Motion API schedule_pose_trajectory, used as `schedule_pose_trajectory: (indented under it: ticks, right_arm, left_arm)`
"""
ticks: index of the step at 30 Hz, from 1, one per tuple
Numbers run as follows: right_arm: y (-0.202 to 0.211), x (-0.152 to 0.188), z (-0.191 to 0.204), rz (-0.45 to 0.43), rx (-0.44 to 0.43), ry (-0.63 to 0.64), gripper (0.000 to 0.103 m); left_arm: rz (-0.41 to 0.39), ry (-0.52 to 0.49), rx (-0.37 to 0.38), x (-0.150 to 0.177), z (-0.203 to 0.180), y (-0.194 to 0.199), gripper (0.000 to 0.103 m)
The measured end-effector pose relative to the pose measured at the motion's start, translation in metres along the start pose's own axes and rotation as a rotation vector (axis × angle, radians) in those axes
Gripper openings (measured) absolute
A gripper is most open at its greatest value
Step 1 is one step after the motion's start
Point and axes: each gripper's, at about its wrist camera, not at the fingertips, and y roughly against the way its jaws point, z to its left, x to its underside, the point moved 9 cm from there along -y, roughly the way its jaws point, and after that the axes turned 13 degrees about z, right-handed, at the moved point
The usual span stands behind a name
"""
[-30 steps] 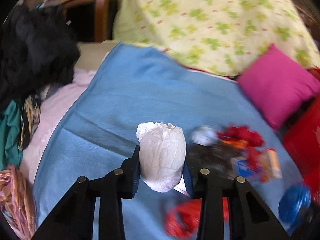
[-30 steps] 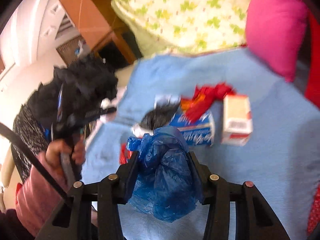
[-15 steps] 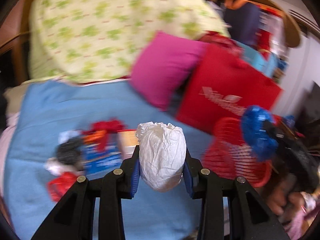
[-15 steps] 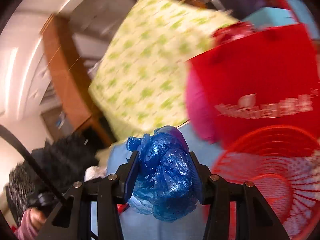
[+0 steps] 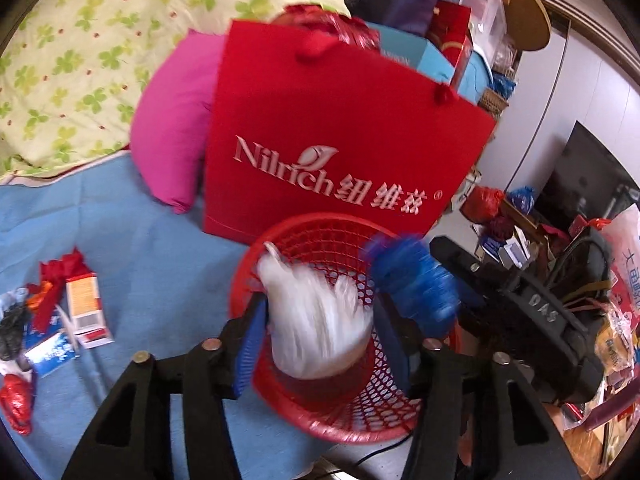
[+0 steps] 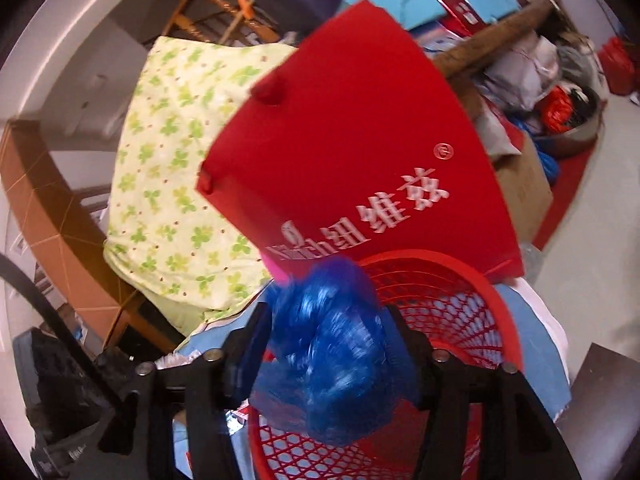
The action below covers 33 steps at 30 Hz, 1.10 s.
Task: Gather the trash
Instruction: 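Carry tissue ball and blue bag to the red mesh basket with both tools, then open both tools to drop the tissue and blue bag into the basket, then grasp the red plastic bag with the left tool while the right grasps the orange-white box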
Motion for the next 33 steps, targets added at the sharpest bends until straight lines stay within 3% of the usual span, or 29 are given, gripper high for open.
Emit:
schedule_pose_trajectory:
  ticks: [4, 9, 15, 19, 21, 24, 30, 33]
  right_arm:
    - [0.000, -0.006, -0.010, -0.019, -0.006, -0.015, 0.063]
    - [0.000, -0.005, 0.014, -0.047, -0.029, 0.061, 0.063]
    - [0.002, 0.016, 0.082, -0.096, -0.141, 0.211, 0.063]
    - [-0.005, 0.043, 0.133, -0.097, -0.206, 0.329, 0.065]
    - [-0.014, 0.060, 0.157, -0.077, -0.242, 0.375, 0.066]
    - [-0.037, 0.087, 0.181, -0.018, -0.265, 0.408, 0.068]
    - [-0.105, 0.131, 0.196, 0.167, -0.209, 0.407, 0.068]
    - [-0.132, 0.145, 0.192, 0.228, -0.161, 0.401, 0.068]
  left_arm:
    - [0.002, -0.002, -0.019, 0.002, 0.001, -0.004, 0.058]
    - [-0.054, 0.027, -0.066, 0.009, 0.026, 0.018, 0.063]
    - [-0.147, 0.175, -0.230, 0.047, 0.108, 0.080, 0.066]
    - [-0.185, 0.296, -0.412, 0.100, 0.182, 0.125, 0.068]
    - [-0.184, 0.353, -0.501, 0.128, 0.216, 0.143, 0.068]
    - [-0.180, 0.438, -0.578, 0.165, 0.257, 0.165, 0.068]
    - [-0.147, 0.563, -0.620, 0.217, 0.309, 0.169, 0.068]
    - [-0.125, 0.585, -0.613, 0.225, 0.320, 0.156, 0.068]
